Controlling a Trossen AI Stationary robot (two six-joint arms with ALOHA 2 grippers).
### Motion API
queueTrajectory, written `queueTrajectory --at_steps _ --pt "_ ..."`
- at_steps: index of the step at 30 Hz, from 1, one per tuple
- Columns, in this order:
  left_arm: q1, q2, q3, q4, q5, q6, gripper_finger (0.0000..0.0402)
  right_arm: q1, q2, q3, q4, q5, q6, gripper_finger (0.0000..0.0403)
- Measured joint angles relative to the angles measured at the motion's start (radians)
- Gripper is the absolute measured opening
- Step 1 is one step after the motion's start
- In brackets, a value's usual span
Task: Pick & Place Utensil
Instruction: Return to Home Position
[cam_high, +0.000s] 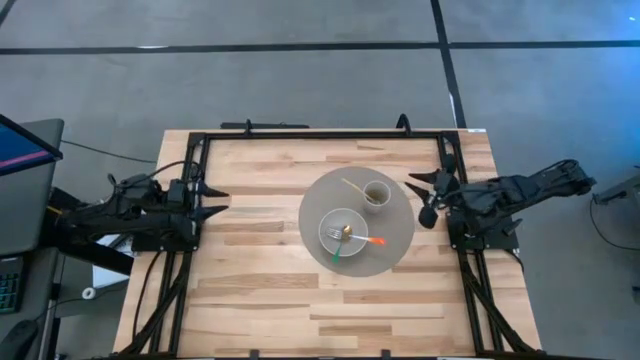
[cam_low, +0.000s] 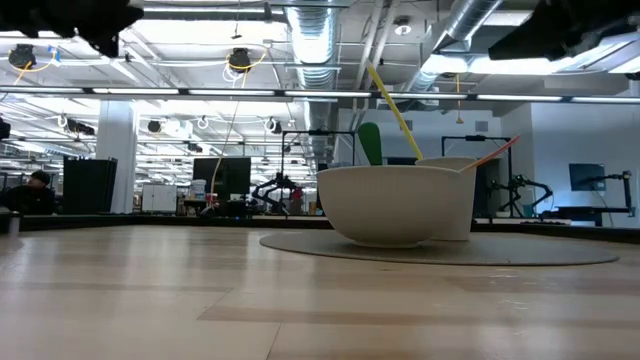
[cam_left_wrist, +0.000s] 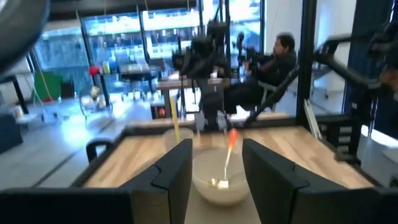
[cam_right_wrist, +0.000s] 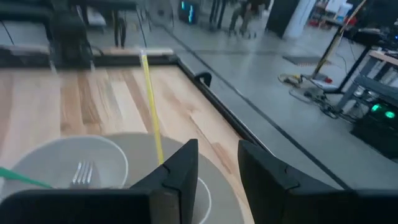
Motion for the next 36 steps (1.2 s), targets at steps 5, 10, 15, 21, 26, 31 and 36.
queueTrajectory --at_steps 5,10,15,21,26,31,36 --pt "0.001 0.016 -0.065 0.081 -0.005 0.03 0.0143 0.0 -0.177 -0.121 0.078 -0.001 -0.049 0.0107" --pt "0.001 0.013 -0.131 0.18 -0.008 0.014 0.0143 0.0 -0.337 -0.175 0.081 -0.007 -0.06 0.0107" --pt "0.001 0.013 -0.194 0.265 -0.008 0.007 0.0143 0.0 -0.477 -0.262 0.133 -0.113 -0.155 0.0107" --pt "0.001 0.013 -0.252 0.378 -0.012 0.007 0.0143 -0.003 -0.502 -0.367 0.45 -0.227 -0.373 0.0107" --pt "0.002 0.013 -0.259 0.388 -0.012 0.007 0.0143 -0.03 -0.49 -0.441 0.544 -0.397 -0.474 0.0107" --pt "0.003 0.014 -0.259 0.391 -0.012 0.011 0.0143 -0.083 -0.491 -0.474 0.552 -0.425 -0.427 0.0107" --pt "0.004 0.014 -0.258 0.394 -0.012 0.011 0.0143 -0.158 -0.49 -0.51 0.569 -0.489 -0.356 0.0107"
